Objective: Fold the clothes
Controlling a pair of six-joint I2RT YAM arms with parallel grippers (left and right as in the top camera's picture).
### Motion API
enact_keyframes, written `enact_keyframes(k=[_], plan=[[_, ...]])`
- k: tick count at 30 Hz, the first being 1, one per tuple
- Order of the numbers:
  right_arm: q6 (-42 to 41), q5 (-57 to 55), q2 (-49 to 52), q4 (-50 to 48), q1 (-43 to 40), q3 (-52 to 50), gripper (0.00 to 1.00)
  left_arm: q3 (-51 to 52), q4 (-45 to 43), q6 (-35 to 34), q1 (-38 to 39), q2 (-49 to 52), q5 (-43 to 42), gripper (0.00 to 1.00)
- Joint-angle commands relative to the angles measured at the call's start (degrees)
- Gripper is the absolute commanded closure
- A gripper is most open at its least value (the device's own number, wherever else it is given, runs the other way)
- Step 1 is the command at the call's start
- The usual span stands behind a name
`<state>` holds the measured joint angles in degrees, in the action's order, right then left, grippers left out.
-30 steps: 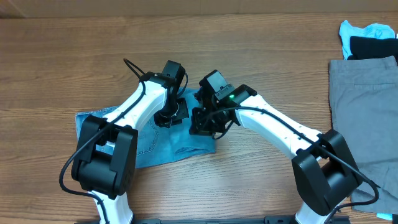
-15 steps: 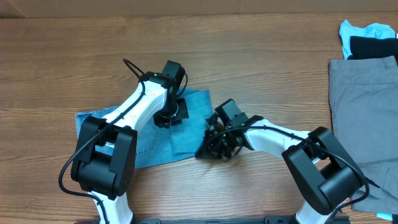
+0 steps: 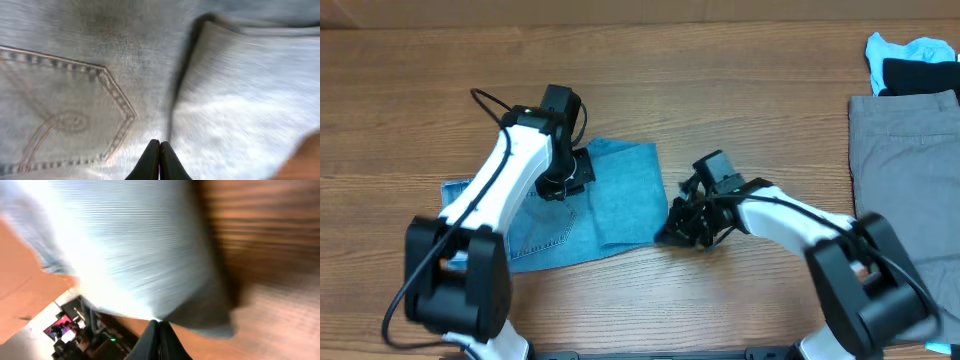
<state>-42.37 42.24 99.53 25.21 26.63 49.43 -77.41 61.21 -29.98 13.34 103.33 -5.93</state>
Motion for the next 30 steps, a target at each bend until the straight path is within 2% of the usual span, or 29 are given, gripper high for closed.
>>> enact_keyframes(k=[1,3,4,9,11,12,14,18,20,30], plan=[[2.34,-2.32,-8.87,-0.50,-2.54,4.42,0.88,-1.51,1.55,1.33,0.61,-6.60,-0.11,0.94],[4.70,-2.29,-10.29,-0.68,-3.58,6.56,0.72,-1.51,2.21,1.33,1.14,-7.67,-0.11,0.92],[4.94,-2.32,-10.43,-1.07,-3.96,7.56,0.67,-1.51,2.56,1.31,1.49,-7.82,-0.13,0.92],[4.66,-2.36,-9.99,-9.33,-5.42,9.09,0.50,0.55,3.34,1.29,3.76,-7.54,-4.61,0.92],[4.26,-3.08,-9.38,-11.19,-5.92,9.09,0.49,2.23,2.97,1.27,5.25,-7.10,-6.93,0.92],[3.45,-4.15,-9.09,-11.37,-6.16,9.09,0.49,3.08,2.67,1.25,5.92,-7.02,-7.45,0.92],[2.64,-6.36,-8.35,-11.93,-6.43,9.09,0.57,5.09,1.62,0.81,7.28,-6.86,-7.63,0.93],[1.29,-6.84,-5.51,-17.20,-6.58,9.09,0.86,8.57,-1.40,-0.96,8.55,-6.84,-7.69,0.93],[-0.44,-6.80,-3.56,-20.11,-6.58,9.09,0.96,9.62,-2.43,-1.77,8.55,-6.82,-7.69,0.94],[-1.84,0.24,7.61,-35.08,-5.68,9.11,0.96,12.90,-8.37,-3.08,8.55,-5.62,-9.18,0.92]])
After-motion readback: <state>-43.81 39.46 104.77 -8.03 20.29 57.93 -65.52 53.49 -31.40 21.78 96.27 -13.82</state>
